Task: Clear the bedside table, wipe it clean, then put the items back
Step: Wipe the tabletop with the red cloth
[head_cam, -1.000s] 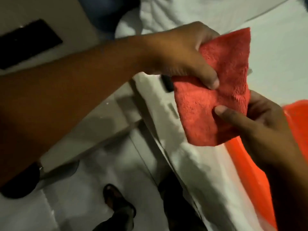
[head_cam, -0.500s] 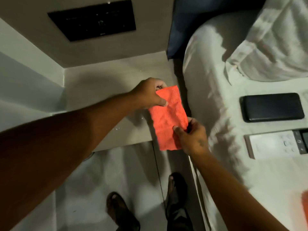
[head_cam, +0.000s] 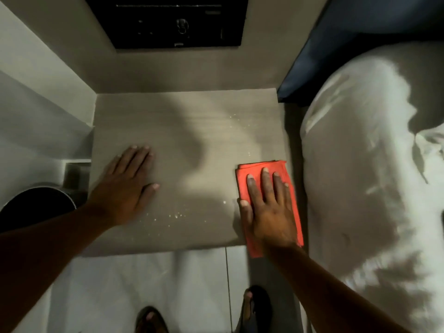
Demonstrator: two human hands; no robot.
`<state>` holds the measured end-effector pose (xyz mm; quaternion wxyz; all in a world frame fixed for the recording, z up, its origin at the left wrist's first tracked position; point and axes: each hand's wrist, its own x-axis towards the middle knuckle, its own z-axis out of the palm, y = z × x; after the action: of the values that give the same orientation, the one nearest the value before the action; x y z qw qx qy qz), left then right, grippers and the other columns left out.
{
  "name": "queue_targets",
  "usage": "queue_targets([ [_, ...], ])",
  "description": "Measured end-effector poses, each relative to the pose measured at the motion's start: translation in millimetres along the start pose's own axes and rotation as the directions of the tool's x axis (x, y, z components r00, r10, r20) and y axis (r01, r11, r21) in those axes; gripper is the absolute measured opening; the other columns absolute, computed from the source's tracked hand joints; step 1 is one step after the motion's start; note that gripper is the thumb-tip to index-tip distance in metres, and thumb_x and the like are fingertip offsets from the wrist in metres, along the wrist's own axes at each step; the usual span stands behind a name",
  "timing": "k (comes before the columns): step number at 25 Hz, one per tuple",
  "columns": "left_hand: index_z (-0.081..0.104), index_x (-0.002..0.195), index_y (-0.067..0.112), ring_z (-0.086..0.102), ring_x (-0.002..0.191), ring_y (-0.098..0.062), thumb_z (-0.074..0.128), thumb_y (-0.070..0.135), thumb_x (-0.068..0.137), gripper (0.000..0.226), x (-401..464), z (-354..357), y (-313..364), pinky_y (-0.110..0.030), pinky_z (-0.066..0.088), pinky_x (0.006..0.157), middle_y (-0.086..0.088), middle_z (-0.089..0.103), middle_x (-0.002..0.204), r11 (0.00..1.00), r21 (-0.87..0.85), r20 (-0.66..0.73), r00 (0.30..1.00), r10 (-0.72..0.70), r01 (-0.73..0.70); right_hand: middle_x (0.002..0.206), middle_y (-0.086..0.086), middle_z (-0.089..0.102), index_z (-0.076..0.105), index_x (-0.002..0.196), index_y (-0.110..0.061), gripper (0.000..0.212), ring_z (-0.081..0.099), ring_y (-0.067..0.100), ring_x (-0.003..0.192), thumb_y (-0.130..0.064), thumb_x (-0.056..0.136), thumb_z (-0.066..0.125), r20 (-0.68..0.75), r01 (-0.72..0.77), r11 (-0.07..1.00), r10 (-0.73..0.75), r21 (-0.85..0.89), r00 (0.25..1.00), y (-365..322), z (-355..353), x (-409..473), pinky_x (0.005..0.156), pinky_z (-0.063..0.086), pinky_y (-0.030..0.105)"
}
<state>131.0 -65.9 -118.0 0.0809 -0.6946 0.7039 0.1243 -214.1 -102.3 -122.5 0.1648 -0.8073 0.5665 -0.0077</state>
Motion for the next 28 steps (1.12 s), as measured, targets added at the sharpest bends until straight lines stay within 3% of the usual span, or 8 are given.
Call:
queue_targets([
  [3,0.020,0.159,0.009,0.017,0.155,-0.035,0.025,0.052,0.098,0.075,3,9,-1,-0.052,0.014,0.125,-0.015,0.023,0.167,1.000,-0.015,-0.046,0.999,-0.001,0.000,0.165,0.015,0.019,0.030,0.156,-0.021,0.060,0.010,0.037,0.154,-0.047,0.101,0.032,-0.086,-0.079,0.996,0.076,-0.041,0.993,-3,1,37,0.124,0.008,0.053],
  [10,0.023,0.159,0.009,0.017,0.156,-0.032,0.027,0.054,0.098,0.076,3,12,-6,-0.055,0.018,0.124,-0.013,0.023,0.167,0.999,-0.035,-0.086,0.996,0.007,-0.010,0.167,0.014,0.013,0.024,0.158,-0.023,0.062,0.005,0.037,0.154,-0.049,0.102,0.019,-0.135,-0.135,0.990,0.130,-0.034,0.982,-31,-19,206,0.124,0.000,0.050],
  [13,0.020,0.160,0.010,0.013,0.157,-0.030,0.024,0.057,0.098,0.077,2,11,-9,-0.053,0.016,0.125,-0.011,0.021,0.168,0.999,-0.032,-0.076,0.997,-0.004,0.002,0.168,0.013,0.011,0.021,0.158,-0.025,0.061,0.004,0.035,0.155,-0.050,0.103,0.016,-0.146,-0.146,0.988,0.136,-0.056,0.980,-32,-14,207,0.124,-0.001,0.049],
  [18,0.022,0.158,0.006,0.013,0.157,-0.031,0.032,0.055,0.098,0.078,-15,19,-9,-0.054,0.016,0.125,-0.014,0.022,0.168,0.987,-0.091,-0.117,0.983,-0.139,0.129,0.167,0.017,0.010,0.018,0.159,-0.020,0.063,0.003,0.040,0.154,-0.048,0.102,0.017,-0.136,-0.156,0.984,0.144,-0.081,0.980,-54,-13,205,0.124,0.002,0.055],
  [24,0.023,0.157,0.000,0.016,0.156,-0.037,0.037,0.051,0.099,0.078,-20,23,-10,-0.056,0.019,0.124,-0.022,0.024,0.165,0.991,-0.115,-0.134,0.987,-0.086,0.071,0.165,0.020,0.016,0.026,0.157,-0.017,0.062,0.007,0.040,0.154,-0.044,0.101,0.022,-0.117,-0.032,0.998,0.026,-0.050,0.993,-181,26,207,0.123,0.002,0.054],
  [28,0.013,0.159,0.002,0.011,0.157,-0.033,0.036,0.054,0.100,0.082,-22,27,-8,-0.050,0.018,0.127,-0.023,0.018,0.166,0.973,-0.199,-0.127,0.982,-0.142,0.115,0.167,0.017,0.007,0.016,0.159,-0.020,0.062,-0.001,0.037,0.154,-0.045,0.102,0.016,-0.013,0.151,0.988,-0.151,-0.026,0.988,-253,47,216,0.124,-0.003,0.053],
])
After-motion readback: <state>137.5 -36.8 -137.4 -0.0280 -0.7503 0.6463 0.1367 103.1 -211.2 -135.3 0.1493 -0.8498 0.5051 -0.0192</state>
